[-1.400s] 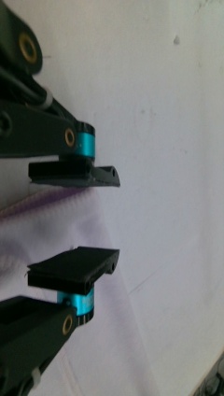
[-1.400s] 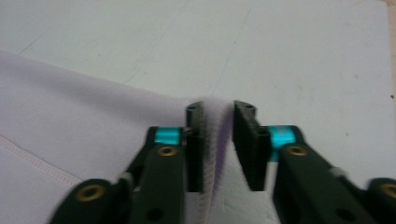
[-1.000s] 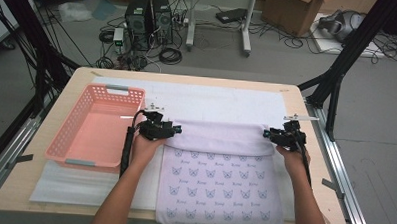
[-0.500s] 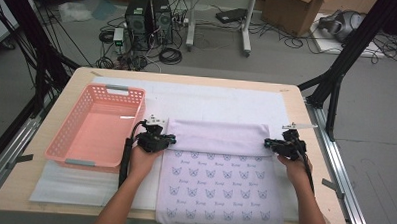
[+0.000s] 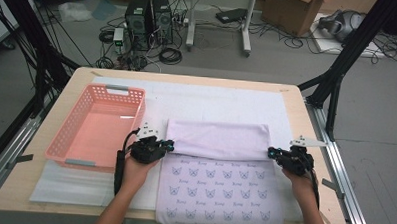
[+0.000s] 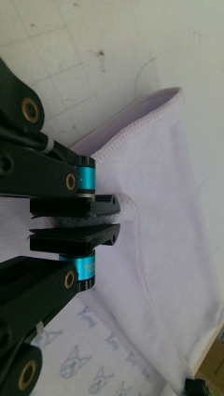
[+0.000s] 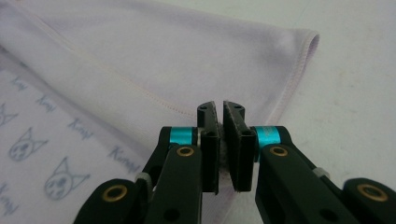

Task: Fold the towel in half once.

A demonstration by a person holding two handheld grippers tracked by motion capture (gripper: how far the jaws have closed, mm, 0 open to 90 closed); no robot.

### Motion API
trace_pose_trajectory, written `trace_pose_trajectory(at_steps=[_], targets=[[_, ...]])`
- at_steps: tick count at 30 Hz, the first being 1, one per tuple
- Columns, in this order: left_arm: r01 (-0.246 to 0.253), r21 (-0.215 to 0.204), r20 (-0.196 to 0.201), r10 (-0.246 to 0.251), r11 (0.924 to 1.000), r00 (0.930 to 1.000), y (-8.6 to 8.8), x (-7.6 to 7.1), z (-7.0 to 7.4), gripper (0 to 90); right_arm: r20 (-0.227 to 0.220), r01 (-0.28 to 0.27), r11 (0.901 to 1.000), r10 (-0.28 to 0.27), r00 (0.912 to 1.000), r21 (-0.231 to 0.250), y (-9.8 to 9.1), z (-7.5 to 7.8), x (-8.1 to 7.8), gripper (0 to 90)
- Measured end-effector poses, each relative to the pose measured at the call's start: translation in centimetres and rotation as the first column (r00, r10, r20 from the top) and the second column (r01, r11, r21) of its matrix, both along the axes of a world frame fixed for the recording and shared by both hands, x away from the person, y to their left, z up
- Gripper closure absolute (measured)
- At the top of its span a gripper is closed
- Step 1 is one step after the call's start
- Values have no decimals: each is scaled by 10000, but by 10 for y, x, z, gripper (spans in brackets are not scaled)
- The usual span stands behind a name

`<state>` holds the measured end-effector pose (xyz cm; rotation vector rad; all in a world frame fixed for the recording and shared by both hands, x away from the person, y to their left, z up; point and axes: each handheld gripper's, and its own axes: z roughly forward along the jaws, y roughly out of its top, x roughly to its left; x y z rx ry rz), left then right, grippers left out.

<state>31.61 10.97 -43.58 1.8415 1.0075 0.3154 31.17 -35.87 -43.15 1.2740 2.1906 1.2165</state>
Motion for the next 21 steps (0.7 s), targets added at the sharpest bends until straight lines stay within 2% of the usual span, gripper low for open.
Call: trace_pose_trajectory(at_steps=[4, 9, 21], targets=[[70, -8, 211, -70, 10000, 9998, 2, -11, -4, 834, 193, -45, 9999, 43, 9998, 144, -2, -1, -16, 849], [214, -119, 491, -208, 9997, 9986, 5, -27, -3, 835, 414, -210, 9995, 200, 9989, 254, -2, 0, -35, 849], [729, -438, 810, -692, 9964, 9943, 15, -71, 2, 835, 714, -510, 9982, 486, 9963, 319, -5, 5, -77, 849]])
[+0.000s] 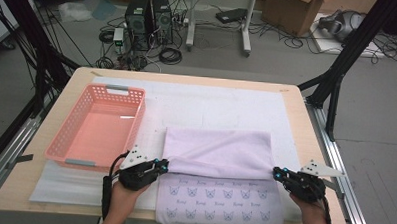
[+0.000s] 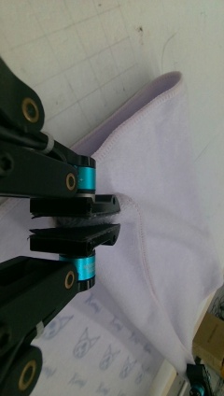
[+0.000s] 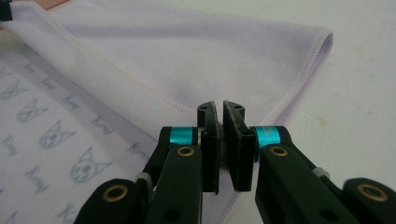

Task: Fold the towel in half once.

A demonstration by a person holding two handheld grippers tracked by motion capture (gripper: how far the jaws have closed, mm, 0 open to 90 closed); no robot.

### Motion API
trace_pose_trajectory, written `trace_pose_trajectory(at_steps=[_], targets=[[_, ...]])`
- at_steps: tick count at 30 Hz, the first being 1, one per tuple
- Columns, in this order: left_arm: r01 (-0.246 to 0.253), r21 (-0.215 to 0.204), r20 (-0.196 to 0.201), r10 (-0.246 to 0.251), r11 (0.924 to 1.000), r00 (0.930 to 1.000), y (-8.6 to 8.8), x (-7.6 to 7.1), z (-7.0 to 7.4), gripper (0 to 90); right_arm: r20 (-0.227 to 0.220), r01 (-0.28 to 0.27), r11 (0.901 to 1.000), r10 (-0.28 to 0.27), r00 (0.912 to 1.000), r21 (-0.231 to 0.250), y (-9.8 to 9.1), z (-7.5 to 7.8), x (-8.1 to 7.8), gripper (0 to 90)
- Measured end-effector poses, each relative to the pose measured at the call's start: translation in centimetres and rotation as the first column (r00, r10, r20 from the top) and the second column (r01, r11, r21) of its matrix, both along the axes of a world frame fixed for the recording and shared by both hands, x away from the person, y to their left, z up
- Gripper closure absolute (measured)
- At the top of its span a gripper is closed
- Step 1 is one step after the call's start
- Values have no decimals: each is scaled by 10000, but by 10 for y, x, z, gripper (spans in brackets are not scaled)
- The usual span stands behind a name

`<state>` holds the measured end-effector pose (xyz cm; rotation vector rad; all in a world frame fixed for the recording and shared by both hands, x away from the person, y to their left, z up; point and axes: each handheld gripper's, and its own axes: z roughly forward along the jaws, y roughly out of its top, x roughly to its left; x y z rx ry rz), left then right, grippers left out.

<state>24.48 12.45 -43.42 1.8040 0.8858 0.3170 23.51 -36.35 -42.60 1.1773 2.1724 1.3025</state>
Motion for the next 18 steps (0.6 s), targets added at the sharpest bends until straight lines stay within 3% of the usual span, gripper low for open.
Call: trace_pose_trajectory(at_steps=[12, 18], targets=[[545, 229, -26, -545, 9983, 9985, 1, -31, 2, 834, 25, -280, 9996, 280, 9996, -90, -5, 3, -46, 850], [910, 194, -273, -905, 9957, 9955, 5, -51, -2, 825, -3, -515, 9986, 515, 9987, -146, -6, 4, -65, 849]])
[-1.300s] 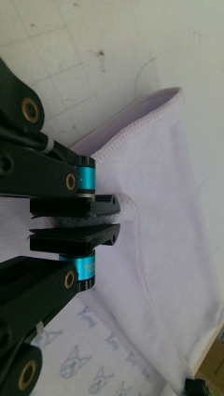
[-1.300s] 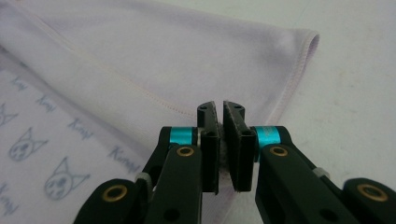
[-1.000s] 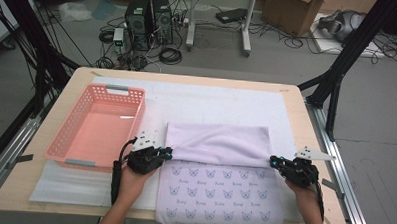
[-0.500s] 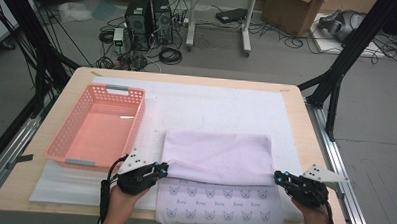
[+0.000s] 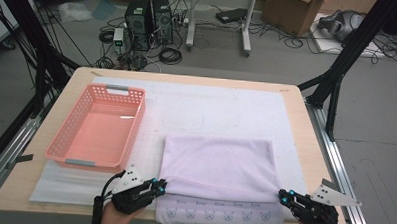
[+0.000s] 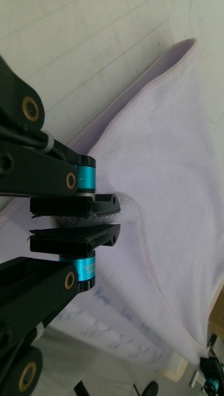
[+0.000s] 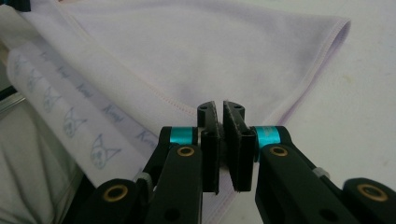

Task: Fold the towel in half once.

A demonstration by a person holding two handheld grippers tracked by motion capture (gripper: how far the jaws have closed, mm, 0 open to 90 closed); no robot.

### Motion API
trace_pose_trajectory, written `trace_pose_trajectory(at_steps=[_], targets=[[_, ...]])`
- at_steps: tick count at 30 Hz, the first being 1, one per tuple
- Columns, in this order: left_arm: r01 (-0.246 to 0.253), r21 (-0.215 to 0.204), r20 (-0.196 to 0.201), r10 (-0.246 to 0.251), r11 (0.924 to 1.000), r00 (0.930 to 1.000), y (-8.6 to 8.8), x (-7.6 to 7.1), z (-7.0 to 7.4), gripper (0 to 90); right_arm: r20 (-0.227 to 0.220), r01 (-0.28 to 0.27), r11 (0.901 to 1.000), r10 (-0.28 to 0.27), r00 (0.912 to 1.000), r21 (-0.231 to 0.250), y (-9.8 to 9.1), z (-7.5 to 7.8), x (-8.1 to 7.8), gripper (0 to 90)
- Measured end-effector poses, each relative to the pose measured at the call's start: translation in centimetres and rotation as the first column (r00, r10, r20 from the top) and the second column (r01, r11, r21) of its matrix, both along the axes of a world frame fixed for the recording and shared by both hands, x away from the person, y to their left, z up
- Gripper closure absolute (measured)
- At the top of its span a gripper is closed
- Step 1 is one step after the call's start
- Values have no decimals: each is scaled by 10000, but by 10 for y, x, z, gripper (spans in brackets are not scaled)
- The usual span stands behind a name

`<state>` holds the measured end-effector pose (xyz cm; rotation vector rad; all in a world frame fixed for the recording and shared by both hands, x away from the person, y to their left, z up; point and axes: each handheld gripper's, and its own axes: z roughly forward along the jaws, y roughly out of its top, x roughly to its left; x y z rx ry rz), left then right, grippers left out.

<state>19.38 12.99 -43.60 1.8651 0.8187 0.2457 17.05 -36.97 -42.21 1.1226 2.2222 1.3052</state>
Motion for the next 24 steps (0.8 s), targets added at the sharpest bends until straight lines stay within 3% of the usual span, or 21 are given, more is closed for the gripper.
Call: trace_pose_trajectory(at_steps=[3, 5, 7, 10, 13, 15, 17, 19, 21, 24], targets=[[267, 10, -165, -267, 9996, 9995, 4, -10, -3, 809, -217, -96, 10000, 96, 9997, -6, -2, -3, -10, 849], [330, -56, -323, -332, 9994, 9989, 8, -12, -5, 748, -427, -226, 9996, 219, 9988, -176, -2, -7, -16, 836], [93, -255, -392, -103, 9996, 9992, 10, -11, -3, 550, -606, -160, 9998, 154, 9980, -96, -4, -9, -21, 746], [-237, -477, -8, 237, 9986, 9997, 13, -2, 5, 462, -245, 329, 9993, -325, 9992, 177, -9, -3, -16, 650], [-516, -597, 199, 528, 9969, 9984, 10, 17, 13, 413, 41, 721, 9964, -723, 9974, 450, -10, 6, 1, 618], [-689, -393, 356, 704, 9968, 9969, 6, 33, 16, 411, 130, 936, 9952, -940, 9955, 286, -7, 9, 16, 610], [-986, -282, 168, 991, 9947, 9949, 2, 53, 14, 411, 104, 1324, 9911, -1323, 9912, -136, -4, 6, 36, 591], [-1325, -153, -35, 1325, 9911, 9912, 0, 70, 10, 408, -146, 1661, 9858, -1665, 9859, -239, -3, 1, 55, 569], [-1843, -154, -580, 1831, 9828, 9814, -3, 90, 4, 383, -282, 1996, 9794, -2004, 9793, -300, 1, -5, 70, 540], [-2533, 381, -830, 2557, 9666, 9632, -6, 111, -3, 369, -427, 2093, 9751, -2127, 9762, -737, 9, -12, 89, 517]])
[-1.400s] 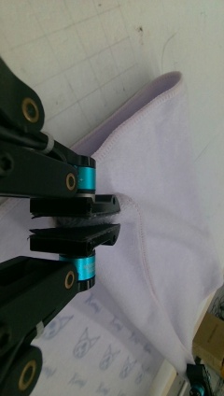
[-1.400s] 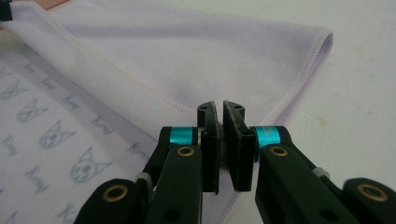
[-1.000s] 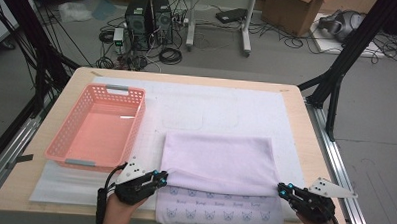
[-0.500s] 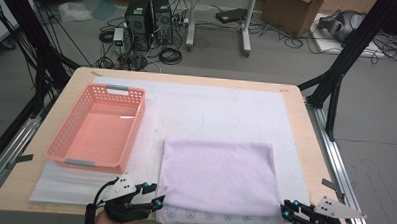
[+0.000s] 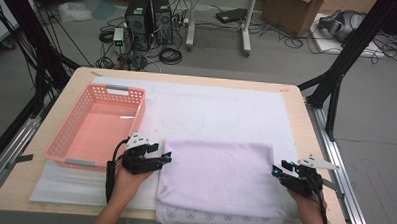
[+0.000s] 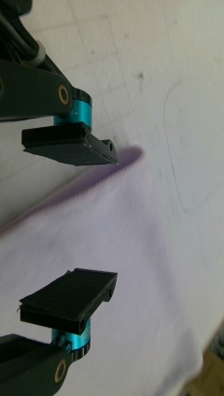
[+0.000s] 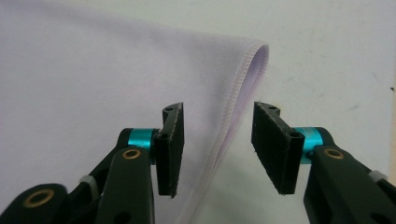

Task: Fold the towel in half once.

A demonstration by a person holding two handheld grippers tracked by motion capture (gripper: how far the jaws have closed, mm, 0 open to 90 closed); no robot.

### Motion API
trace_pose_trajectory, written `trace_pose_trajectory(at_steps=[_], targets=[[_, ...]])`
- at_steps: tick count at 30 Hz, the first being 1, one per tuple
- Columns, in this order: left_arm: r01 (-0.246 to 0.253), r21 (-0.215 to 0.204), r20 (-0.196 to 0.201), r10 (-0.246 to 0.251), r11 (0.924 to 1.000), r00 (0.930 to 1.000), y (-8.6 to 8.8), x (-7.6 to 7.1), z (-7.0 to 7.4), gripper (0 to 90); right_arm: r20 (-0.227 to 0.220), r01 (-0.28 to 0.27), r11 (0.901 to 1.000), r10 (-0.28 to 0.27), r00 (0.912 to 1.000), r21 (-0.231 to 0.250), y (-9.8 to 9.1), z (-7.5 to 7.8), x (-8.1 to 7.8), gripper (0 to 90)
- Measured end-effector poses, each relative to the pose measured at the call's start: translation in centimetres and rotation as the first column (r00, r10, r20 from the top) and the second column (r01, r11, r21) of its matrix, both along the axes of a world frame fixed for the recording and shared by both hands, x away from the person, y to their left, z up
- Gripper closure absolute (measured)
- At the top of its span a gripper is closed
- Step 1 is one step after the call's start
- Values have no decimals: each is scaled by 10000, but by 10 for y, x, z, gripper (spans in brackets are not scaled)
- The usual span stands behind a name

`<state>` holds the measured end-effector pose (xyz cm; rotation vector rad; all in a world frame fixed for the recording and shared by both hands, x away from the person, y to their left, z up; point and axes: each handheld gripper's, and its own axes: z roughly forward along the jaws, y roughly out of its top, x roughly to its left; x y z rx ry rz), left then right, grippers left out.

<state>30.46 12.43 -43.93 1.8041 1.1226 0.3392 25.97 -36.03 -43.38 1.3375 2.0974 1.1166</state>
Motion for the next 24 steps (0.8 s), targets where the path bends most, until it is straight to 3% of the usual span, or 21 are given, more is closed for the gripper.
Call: trace_pose_trajectory(at_steps=[4, 7, 10, 14, 17, 19, 21, 24], targets=[[-519, 601, -465, 547, 9968, 9974, -6, 15, -6, 364, -388, 125, 9991, -141, 9991, -405, 9, -7, 21, 481], [-29, 1018, -701, 101, 9948, 9975, -11, 16, -10, 361, -573, 52, 9965, -100, 9983, -837, 16, -12, 30, 489], [-7, 1346, -433, 66, 9909, 9990, -14, 13, -11, 359, -677, -145, 9969, 92, 9977, -773, 18, -13, 31, 573], [-328, 1587, -45, 340, 9868, 9994, -13, 8, -13, 492, -738, -415, 9979, 377, 9966, -504, 17, -14, 29, 692], [-144, 2004, 199, 106, 9796, 9997, -17, 5, -12, 588, -800, -415, 9989, 397, 9960, -212, 15, -15, 30, 728], [274, 2090, 304, -345, 9775, 9989, -21, 2, -12, 756, -962, -637, 9980, 639, 9933, 53, 14, -15, 30, 828], [255, 2268, 400, -355, 9736, 9986, -25, 0, -12, 842, -925, -749, 9971, 737, 9930, -96, 16, -15, 30, 835], [138, 1710, 44, -148, 9852, 9999, -22, 2, -13, 856, -912, -717, 9974, 720, 9932, 65, 14, -16, 30, 844]])
